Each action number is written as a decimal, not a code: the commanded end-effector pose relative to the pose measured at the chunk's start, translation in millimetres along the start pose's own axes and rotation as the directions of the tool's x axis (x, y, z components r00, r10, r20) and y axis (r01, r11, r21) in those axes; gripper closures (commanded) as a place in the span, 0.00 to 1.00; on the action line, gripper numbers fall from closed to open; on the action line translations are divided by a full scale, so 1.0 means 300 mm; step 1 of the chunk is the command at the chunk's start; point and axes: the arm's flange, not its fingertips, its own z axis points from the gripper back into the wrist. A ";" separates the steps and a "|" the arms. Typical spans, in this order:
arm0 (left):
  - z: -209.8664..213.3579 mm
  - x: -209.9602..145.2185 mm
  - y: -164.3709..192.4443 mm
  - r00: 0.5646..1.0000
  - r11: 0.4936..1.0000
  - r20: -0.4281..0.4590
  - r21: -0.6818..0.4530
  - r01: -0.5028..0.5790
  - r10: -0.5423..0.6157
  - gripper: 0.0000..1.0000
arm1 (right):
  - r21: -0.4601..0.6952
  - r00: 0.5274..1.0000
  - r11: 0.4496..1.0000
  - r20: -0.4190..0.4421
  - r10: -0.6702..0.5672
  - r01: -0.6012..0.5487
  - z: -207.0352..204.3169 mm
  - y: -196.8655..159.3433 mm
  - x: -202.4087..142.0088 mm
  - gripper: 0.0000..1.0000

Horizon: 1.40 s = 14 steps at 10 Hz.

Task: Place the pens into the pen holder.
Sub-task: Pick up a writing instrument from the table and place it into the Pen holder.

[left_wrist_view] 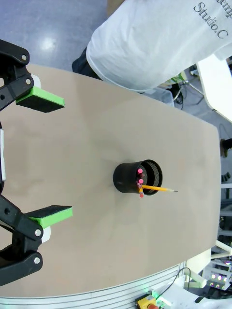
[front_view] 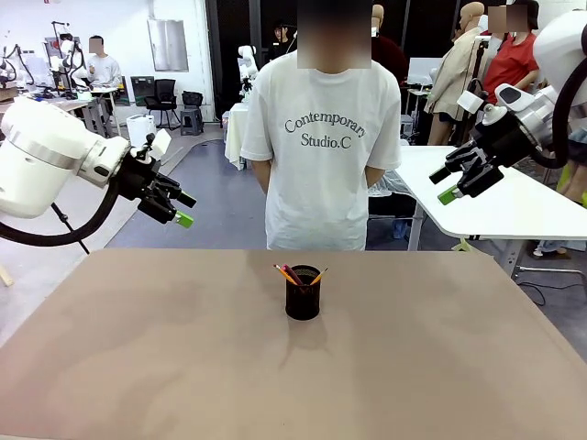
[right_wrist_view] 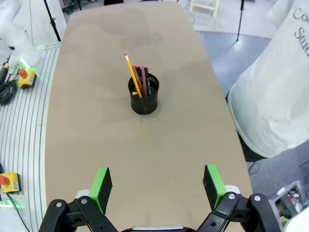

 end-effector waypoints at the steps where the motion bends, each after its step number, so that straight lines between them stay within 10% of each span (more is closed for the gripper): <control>1: 0.002 -0.003 -0.011 1.000 1.000 -0.002 0.000 0.000 0.000 0.00 | 0.003 1.000 1.000 0.000 -0.018 0.018 0.007 0.013 0.008 0.00; 14: 0.002 -0.003 -0.011 1.000 1.000 -0.002 0.000 0.000 0.000 0.00 | 0.003 1.000 1.000 0.000 -0.018 0.018 0.007 0.013 0.008 0.00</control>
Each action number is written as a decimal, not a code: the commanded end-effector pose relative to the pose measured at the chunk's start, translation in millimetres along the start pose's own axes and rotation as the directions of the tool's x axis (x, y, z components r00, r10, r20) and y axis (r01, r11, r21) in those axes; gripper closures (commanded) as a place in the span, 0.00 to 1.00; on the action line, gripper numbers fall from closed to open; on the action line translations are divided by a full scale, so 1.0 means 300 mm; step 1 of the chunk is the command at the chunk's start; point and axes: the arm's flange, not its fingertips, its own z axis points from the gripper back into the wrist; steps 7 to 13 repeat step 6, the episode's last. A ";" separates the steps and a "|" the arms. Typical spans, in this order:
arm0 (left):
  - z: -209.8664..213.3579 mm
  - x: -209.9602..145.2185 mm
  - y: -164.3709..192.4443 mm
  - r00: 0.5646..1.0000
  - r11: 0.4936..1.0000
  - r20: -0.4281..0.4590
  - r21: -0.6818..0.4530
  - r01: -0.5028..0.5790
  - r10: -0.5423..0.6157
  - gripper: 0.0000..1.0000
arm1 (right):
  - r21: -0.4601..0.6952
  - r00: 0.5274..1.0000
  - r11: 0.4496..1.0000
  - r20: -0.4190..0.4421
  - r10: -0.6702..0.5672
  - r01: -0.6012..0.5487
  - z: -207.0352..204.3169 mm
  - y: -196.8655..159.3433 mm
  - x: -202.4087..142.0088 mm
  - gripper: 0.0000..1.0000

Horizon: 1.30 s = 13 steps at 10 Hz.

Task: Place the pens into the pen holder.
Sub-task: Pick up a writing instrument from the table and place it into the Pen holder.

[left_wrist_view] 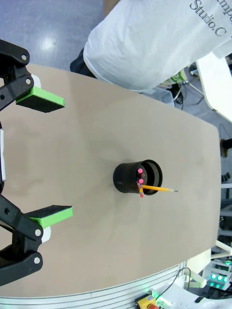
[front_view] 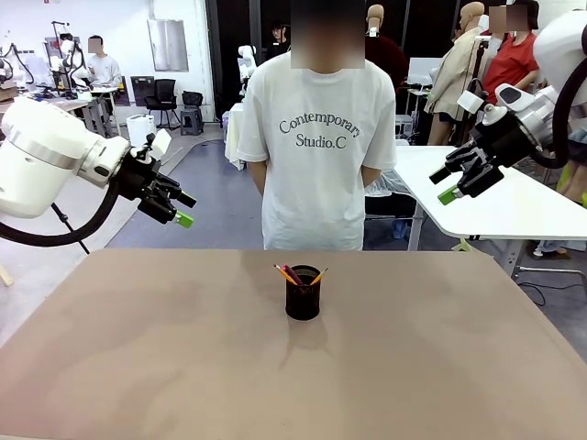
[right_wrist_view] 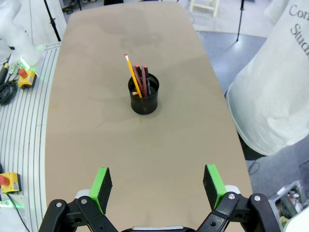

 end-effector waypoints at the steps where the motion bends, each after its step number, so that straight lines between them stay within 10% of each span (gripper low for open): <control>1: 0.002 -0.003 -0.011 1.000 1.000 -0.002 0.000 0.000 0.000 0.00 | 0.003 1.000 1.000 0.000 -0.018 0.018 0.007 0.013 0.008 0.00; 13: 0.002 -0.003 -0.011 1.000 1.000 -0.002 0.000 0.000 0.000 0.00 | 0.003 1.000 1.000 0.000 -0.018 0.018 0.007 0.013 0.008 0.00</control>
